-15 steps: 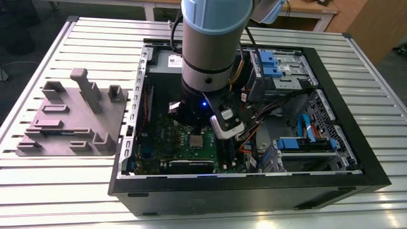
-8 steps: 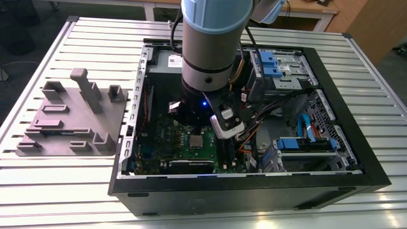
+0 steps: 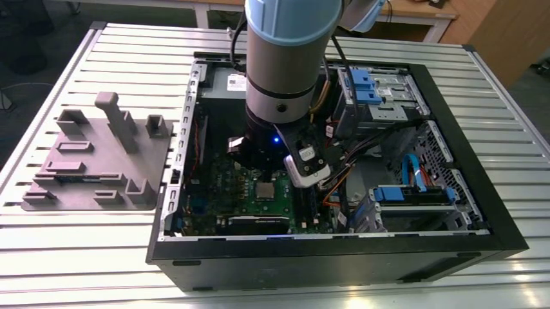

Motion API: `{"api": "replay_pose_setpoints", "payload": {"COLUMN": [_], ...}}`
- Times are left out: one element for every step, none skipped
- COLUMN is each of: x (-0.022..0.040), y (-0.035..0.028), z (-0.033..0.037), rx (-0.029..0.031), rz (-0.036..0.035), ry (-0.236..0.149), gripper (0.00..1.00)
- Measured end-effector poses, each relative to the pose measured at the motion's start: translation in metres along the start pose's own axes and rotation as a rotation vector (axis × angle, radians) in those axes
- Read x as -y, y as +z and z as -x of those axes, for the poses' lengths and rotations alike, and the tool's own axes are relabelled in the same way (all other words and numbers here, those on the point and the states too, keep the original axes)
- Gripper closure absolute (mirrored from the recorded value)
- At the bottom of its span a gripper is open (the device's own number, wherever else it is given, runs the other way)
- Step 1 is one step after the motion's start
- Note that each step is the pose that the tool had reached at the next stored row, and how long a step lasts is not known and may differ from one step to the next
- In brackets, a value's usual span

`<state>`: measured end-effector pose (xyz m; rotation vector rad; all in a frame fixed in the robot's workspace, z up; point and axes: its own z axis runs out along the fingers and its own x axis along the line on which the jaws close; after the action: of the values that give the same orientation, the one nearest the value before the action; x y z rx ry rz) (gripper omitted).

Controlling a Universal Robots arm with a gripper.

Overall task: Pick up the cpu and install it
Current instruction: 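Close the cpu cover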

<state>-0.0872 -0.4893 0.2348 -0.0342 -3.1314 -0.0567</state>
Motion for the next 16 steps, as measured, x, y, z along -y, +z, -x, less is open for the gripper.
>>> {"api": "replay_pose_setpoints", "payload": {"x": [0.0000, 0.0000, 0.0000, 0.0000, 0.0000, -0.0001, -0.0003, -0.0003, -0.0003, -0.0003, -0.0003, -0.0004, -0.0003, -0.0003, -0.0003, -0.0003], "y": [0.0000, 0.0000, -0.0001, -0.0006, -0.0023, -0.0047, -0.0071, -0.0088, -0.0089, -0.0088, -0.0088, -0.0088, -0.0088, -0.0089, -0.0089, -0.0089], "z": [0.0000, 0.0000, 0.0000, -0.0001, -0.0002, -0.0003, -0.0003, -0.0003, -0.0004, -0.0004, -0.0004, -0.0005, -0.0005, -0.0005, -0.0005, -0.0006], "rx": [0.0000, 0.0000, -0.0001, -0.0002, -0.0003, -0.0002, 0.0000, -0.0001, 0.0000, 0.0001, 0.0000, 0.0000, 0.0000, 0.0000, 0.0000, -0.0002], "rz": [0.0000, 0.0000, 0.0002, -0.0002, -0.0004, -0.0001, 0.0003, 0.0000, 0.0003, 0.0004, 0.0004, 0.0004, 0.0004, 0.0003, 0.0003, 0.0002], "ry": [0.000, 0.000, 0.000, 0.000, 0.000, 0.000, 0.000, 0.000, 0.000, 0.000, 0.000, 0.000, 0.000, 0.000, -0.001, -0.006], "gripper": [0.90, 0.90, 0.90, 0.90, 0.90, 0.90, 0.90, 0.90, 0.90, 0.90, 0.90, 0.90, 0.90, 0.90, 0.90, 0.90]}}
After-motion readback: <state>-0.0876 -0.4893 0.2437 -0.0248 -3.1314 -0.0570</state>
